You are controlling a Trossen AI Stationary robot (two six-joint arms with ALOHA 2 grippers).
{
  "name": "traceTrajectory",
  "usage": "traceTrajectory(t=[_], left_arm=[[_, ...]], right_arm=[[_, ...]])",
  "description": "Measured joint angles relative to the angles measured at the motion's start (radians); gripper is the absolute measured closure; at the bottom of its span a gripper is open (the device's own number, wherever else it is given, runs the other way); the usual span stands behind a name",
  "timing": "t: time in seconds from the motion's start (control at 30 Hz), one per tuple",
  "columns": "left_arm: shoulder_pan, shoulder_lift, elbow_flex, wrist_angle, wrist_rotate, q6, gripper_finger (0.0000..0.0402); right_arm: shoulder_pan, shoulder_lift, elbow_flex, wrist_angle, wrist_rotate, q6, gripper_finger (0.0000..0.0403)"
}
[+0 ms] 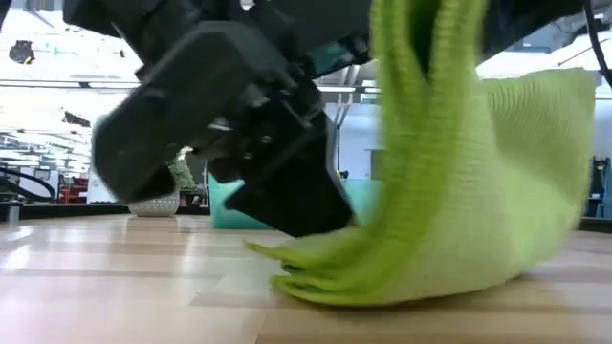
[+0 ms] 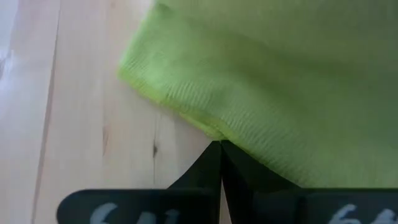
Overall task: Fold microfiber towels
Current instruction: Fold the light green towel
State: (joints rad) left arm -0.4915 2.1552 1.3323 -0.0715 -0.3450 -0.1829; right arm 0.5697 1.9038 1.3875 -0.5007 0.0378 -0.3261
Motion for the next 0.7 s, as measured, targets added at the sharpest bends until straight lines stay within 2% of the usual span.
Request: traceTrajectory(t=[0.17,0.43,0.7], left_arm=[[0.007,0.034,0.000,0.102,0.009,0.045,0.0401],[0.007,0.038,-0.001,0.139,0.000,0.093,0.0401],[-0.005,0.039,0.004,0.115,-0.038,0.105,0.0402]], right_arm=[[-0.016,0.000,-0.001,0.012,0.004,-0.045,0.0393],[-0.034,0.002,-0.040,0.033,-0.042,-0.014,0.0389],[-0.027,0.065,-0.040,0.034,-0.068,0.011,0.0388]])
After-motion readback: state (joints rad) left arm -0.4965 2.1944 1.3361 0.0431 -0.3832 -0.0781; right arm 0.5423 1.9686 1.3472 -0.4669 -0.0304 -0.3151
